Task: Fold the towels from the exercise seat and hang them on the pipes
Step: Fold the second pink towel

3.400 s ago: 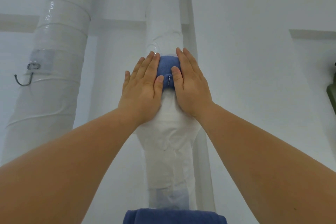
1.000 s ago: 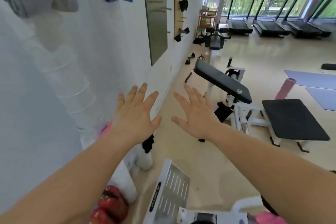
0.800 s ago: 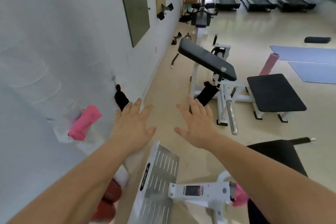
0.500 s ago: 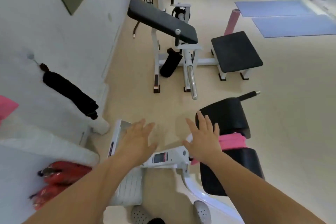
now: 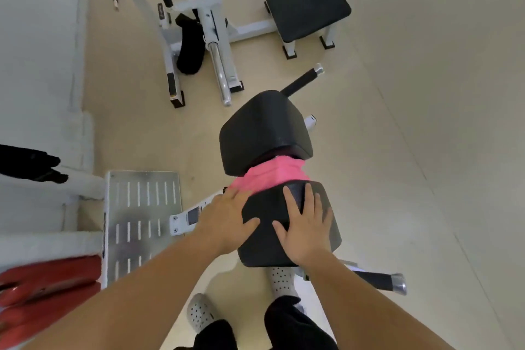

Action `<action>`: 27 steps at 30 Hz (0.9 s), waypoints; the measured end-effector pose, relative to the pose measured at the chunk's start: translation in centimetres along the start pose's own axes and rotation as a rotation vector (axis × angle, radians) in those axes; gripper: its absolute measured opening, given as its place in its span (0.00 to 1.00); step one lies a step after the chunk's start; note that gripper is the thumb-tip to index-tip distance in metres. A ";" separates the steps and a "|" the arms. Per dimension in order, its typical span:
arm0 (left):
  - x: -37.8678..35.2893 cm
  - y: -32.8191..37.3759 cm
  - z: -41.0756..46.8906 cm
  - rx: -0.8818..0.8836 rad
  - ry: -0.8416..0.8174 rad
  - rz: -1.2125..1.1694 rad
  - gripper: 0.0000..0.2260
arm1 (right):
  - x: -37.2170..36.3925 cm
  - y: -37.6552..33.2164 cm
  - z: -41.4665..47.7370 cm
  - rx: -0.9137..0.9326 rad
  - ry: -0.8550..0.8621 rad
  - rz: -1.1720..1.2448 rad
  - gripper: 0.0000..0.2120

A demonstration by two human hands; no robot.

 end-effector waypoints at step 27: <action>-5.5 -1.9 14.8 0.430 0.176 -0.788 0.19 | -0.7 0.5 3.3 -0.061 0.122 0.175 0.36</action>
Point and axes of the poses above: each hand's wrist, its own z-axis towards the middle knuckle, its own x-axis out of the back of the hand, y = z × x, the point moved 7 cm from there along z, towards the middle knuckle, and after that the axes turned 6 degrees about -z, right-handed, at the moved point
